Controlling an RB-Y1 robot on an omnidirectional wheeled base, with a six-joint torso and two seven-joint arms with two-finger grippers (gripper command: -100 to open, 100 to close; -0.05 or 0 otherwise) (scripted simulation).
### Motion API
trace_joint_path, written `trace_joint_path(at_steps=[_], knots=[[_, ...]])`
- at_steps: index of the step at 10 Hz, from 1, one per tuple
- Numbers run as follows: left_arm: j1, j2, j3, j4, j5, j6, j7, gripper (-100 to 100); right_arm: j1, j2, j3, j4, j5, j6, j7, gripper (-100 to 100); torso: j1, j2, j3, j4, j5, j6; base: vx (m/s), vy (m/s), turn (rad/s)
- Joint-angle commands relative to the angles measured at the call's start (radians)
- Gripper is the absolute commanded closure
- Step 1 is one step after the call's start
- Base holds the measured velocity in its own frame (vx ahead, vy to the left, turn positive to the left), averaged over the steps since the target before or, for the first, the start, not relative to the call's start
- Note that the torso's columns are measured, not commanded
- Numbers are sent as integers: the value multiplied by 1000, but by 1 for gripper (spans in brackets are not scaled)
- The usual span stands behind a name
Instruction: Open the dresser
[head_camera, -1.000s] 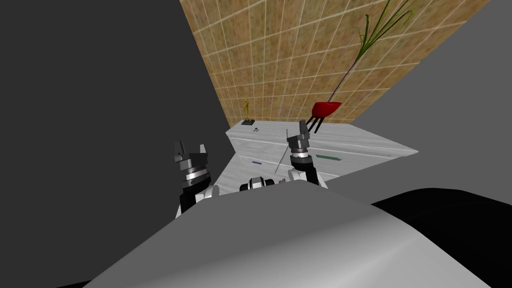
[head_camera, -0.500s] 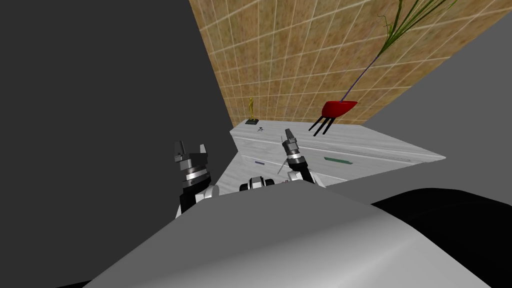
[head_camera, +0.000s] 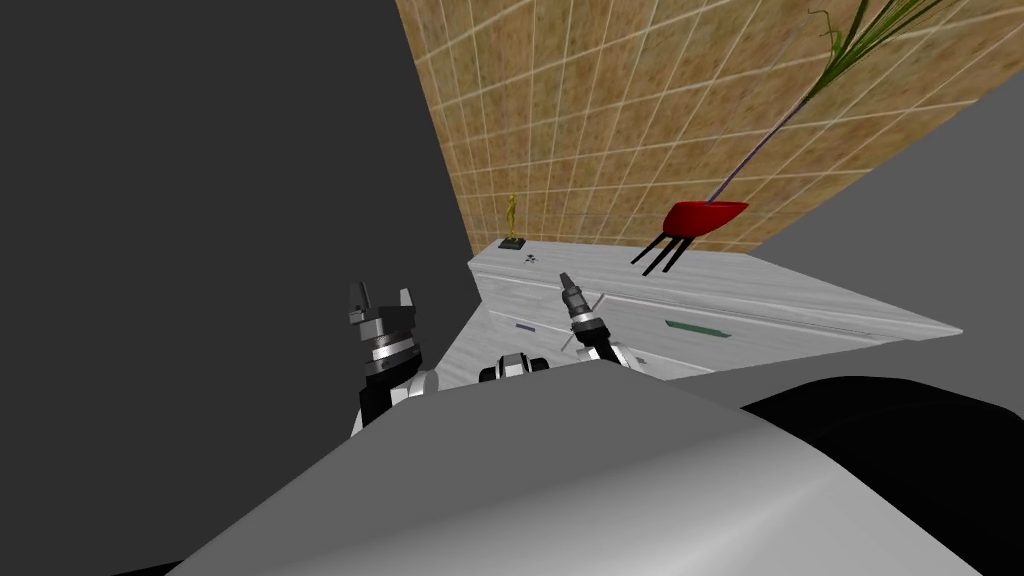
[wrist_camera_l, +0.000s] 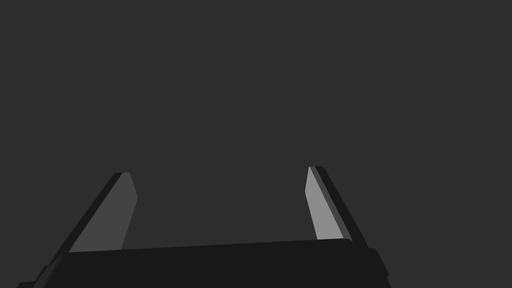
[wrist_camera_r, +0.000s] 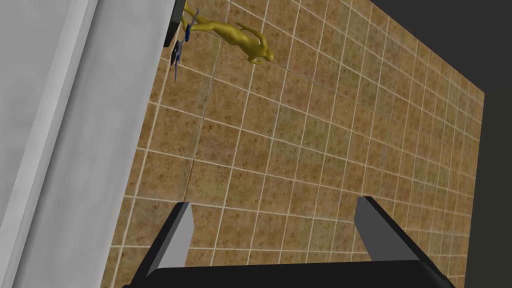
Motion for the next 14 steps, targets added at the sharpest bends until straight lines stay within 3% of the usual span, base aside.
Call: trace_joint_path(at_steps=[1, 6, 11, 13, 14], knots=[[0, 0, 0, 0, 0, 0, 0, 0, 11, 5, 23, 39, 75, 73, 30, -100, -1, 1, 0, 0, 0, 0, 33, 74, 90], [0, 0, 0, 0, 0, 0, 0, 0, 36, 0, 42, 90, 200, 204, 63, -100, 1, 0, 0, 0, 0, 0, 36, 60, 66], [0, 0, 0, 0, 0, 0, 0, 0, 78, -9, 71, 170, 353, 347, 115, -100, 0, 1, 0, 0, 0, 0, 46, 67, 87], [0, 0, 0, 0, 0, 0, 0, 0, 78, -9, 71, 170, 378, 386, 115, -100, 0, 1, 1, 0, 0, 0, 30, 48, 14], [0, 0, 0, 0, 0, 0, 0, 0, 91, -14, 81, 198, 426, 416, 133, -100, -2, 2, 1, 1, 0, 0, 34, 47, 110]])
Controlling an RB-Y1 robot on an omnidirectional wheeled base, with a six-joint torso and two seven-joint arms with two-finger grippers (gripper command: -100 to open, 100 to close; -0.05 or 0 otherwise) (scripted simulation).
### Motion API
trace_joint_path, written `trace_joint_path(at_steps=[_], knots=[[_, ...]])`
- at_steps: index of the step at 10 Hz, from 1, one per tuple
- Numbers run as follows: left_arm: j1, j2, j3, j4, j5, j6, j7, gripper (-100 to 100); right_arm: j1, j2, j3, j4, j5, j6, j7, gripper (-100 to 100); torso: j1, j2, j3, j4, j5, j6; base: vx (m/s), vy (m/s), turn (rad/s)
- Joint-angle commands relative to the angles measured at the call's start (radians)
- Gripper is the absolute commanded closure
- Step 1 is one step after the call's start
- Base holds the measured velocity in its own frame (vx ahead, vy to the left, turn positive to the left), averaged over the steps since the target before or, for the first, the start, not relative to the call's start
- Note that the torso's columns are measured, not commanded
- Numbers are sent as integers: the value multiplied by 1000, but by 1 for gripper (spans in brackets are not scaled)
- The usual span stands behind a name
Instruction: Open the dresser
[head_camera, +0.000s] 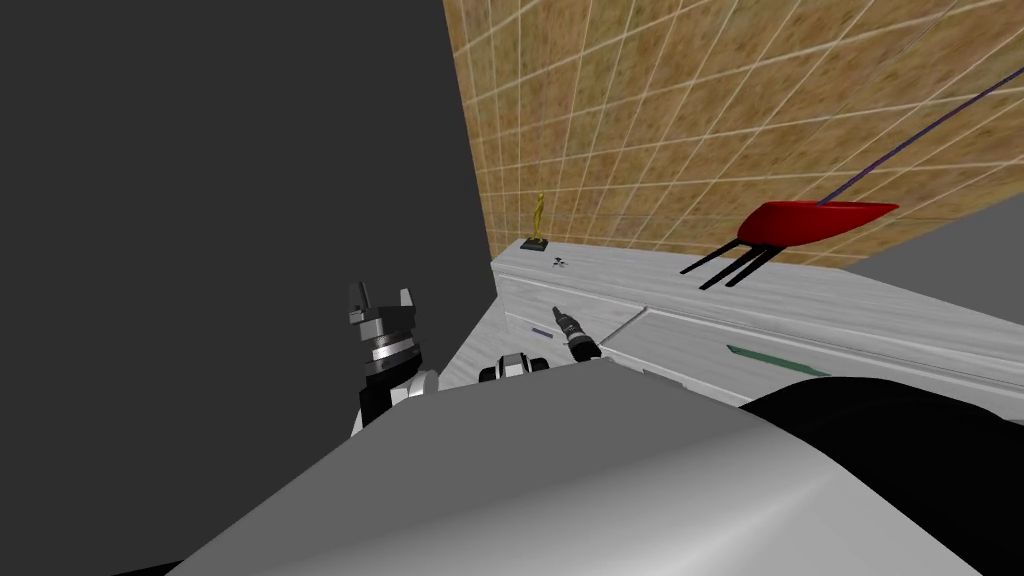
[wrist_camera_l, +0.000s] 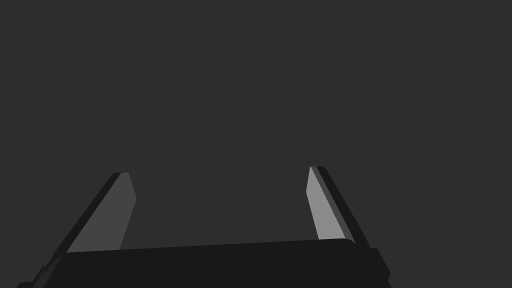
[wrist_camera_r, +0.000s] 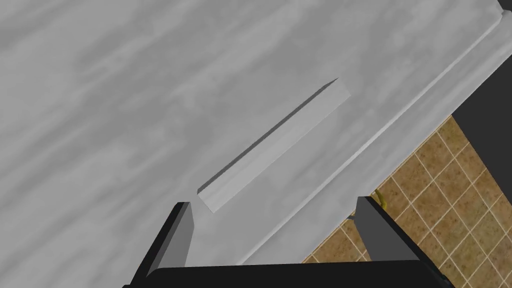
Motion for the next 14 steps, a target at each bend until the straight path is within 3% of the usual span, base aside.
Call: trace_joint_path(at_steps=[1, 2, 3, 5, 8, 11, 14], knots=[[0, 0, 0, 0, 0, 0, 0, 0, 4, -9, 10, 32, 63, 76, 18, -100, 1, -1, 0, 0, 0, 0, 36, 51, 69], [0, 0, 0, 0, 0, 0, 0, 0, 4, -9, 10, 32, 63, 82, 18, -100, 2, -1, -1, 0, 1, 0, 19, 26, -3], [0, 0, 0, 0, 0, 0, 0, 0, 18, -14, 19, 61, 115, 115, 36, -100, 1, -1, 0, 0, 0, 0, 43, 49, 120], [0, 0, 0, 0, 0, 0, 0, 0, 18, -14, 19, 61, 123, 143, 36, -100, 3, -2, -1, 0, 1, 0, 32, 38, 28], [0, 0, 0, 0, 0, 0, 0, 0, 43, -25, 36, 118, 214, 247, 74, -100, 2, -1, -1, 0, 1, 0, 43, 56, 100], [0, 0, 0, 0, 0, 0, 0, 0, 54, -32, 44, 147, 302, 324, 92, -100, 3, -2, -1, 0, 1, 0, 53, 65, 87], [0, 0, 0, 0, 0, 0, 0, 0, 75, -46, 58, 206, 399, 410, 130, -100, 1, -1, 0, 0, 0, 0, 53, 55, 105]])
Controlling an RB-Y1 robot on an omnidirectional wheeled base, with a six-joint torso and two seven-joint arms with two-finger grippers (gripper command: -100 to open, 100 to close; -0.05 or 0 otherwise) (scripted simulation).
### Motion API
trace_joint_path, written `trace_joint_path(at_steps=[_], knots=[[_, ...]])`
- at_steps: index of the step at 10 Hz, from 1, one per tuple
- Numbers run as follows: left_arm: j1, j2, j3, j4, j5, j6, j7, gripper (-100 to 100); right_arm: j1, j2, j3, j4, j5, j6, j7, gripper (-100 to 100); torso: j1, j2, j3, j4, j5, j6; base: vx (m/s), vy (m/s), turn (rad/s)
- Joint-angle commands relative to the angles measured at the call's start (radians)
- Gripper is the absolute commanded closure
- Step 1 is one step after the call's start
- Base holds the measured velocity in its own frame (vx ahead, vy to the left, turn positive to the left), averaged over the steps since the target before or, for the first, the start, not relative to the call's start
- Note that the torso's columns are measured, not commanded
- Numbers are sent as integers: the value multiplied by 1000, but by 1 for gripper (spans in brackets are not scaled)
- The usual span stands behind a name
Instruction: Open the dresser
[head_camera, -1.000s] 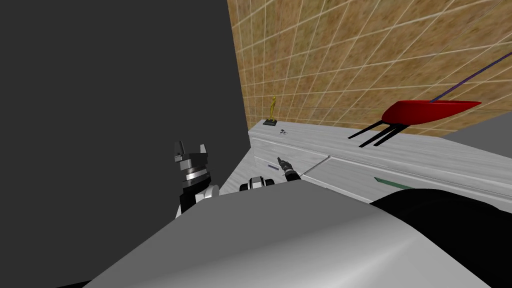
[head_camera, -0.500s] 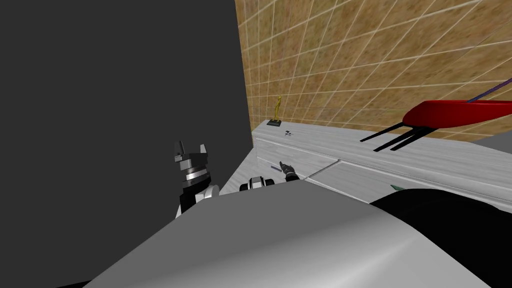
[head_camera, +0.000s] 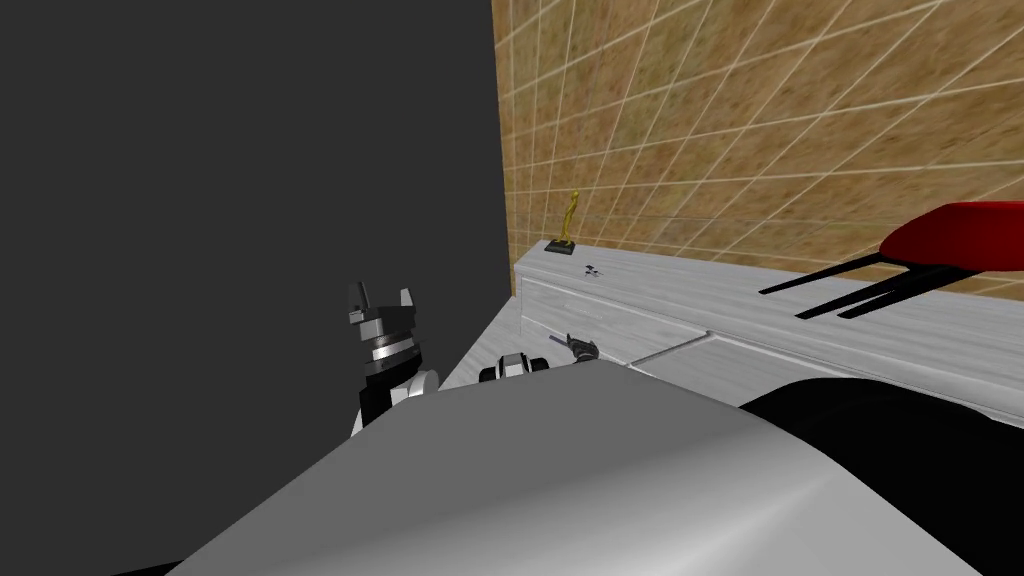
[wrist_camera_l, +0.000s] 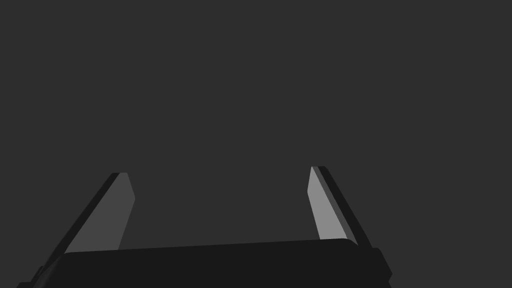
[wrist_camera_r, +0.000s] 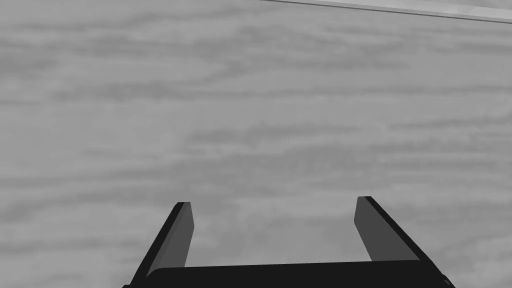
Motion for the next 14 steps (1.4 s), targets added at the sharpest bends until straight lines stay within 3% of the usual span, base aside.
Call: trace_joint_path(at_steps=[1, 2, 4, 7, 8, 13, 14], knots=[[0, 0, 0, 0, 0, 0, 0, 0, 18, -12, 9, 25, 65, 74, 24, -100, 1, 0, 0, 0, 0, 0, 39, 46, 66], [0, 0, 0, 0, 0, 0, 0, 0, 27, -20, 15, 55, 100, 105, 42, -100, 1, 0, 0, 0, 0, 0, 52, 46, 151], [0, 0, 0, 0, 0, 0, 0, 0, 27, -20, 15, 55, 119, 134, 42, -100, 1, 0, 0, 0, 0, 0, 35, 30, 24], [0, 0, 0, 0, 0, 0, 0, 0, 43, -35, 25, 115, 221, 227, 79, -100, 1, -1, 0, 0, 0, 0, 42, 41, 114], [0, 0, 0, 0, 0, 0, 0, 0, 43, -35, 25, 115, 221, 239, 79, -100, 1, -1, -1, 0, 0, -1, 49, 36, 73], [0, 0, 0, 0, 0, 0, 0, 0, 61, -60, 36, 201, 358, 375, 131, -100, 0, 0, 0, 0, 0, 0, 52, 44, 109], [0, 0, 0, 0, 0, 0, 0, 0, 61, -60, 36, 201, 362, 383, 131, -100, 0, 0, 0, 0, 0, 0, 38, 22, 66]])
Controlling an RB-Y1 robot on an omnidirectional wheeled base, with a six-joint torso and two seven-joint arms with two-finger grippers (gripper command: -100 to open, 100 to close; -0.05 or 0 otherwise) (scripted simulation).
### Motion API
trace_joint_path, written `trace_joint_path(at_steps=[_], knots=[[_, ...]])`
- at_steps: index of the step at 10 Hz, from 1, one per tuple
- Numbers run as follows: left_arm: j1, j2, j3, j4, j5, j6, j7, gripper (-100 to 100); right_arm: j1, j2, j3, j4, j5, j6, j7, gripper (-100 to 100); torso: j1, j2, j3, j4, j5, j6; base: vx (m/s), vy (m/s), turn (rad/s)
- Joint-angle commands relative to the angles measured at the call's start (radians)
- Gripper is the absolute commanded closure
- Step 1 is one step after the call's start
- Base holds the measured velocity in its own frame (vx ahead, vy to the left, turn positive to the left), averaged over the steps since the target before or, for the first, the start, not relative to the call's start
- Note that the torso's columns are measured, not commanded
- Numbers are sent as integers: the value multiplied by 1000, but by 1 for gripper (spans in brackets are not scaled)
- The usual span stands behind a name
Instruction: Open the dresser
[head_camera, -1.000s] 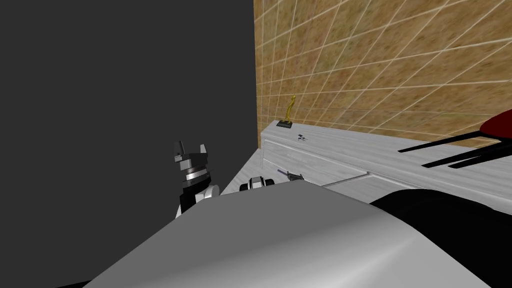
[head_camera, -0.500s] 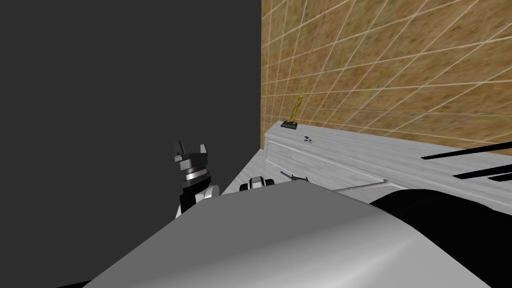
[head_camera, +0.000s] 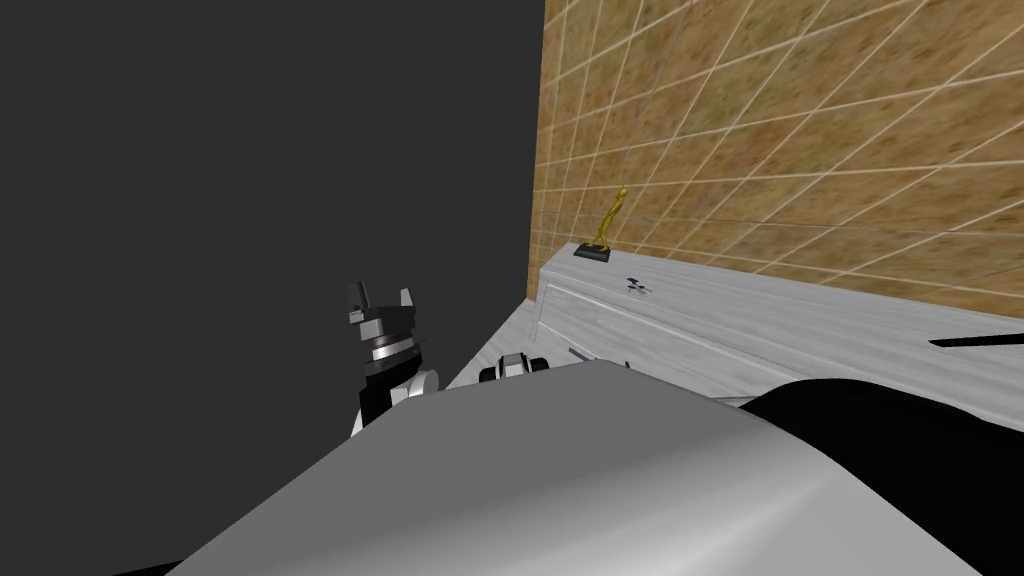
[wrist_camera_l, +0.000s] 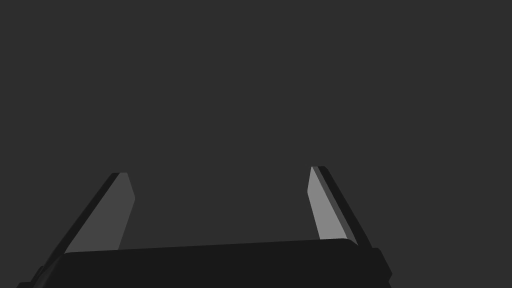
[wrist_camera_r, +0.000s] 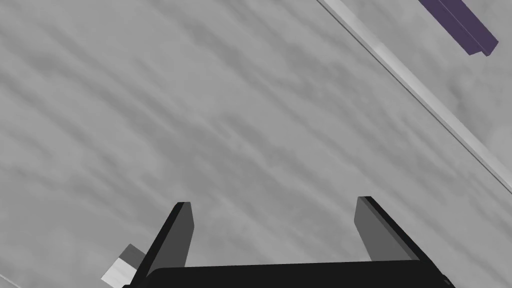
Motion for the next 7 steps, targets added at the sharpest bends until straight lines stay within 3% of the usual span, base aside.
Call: trace_joint_path(at_steps=[1, 5, 7], knots=[[0, 0, 0, 0, 0, 0, 0, 0, 7, -15, 4, 44, 70, 72, 24, -100, -1, 0, 0, 0, 0, 0, 45, 27, 106], [0, 0, 0, 0, 0, 0, 0, 0, 17, -36, 8, 96, 152, 159, 56, -100, 0, -1, -1, 0, 0, 0, 57, 39, 123], [0, 0, 0, 0, 0, 0, 0, 0, 25, -61, 12, 141, 223, 226, 84, -100, 0, 0, 0, 0, 0, 0, 58, 34, 163]])
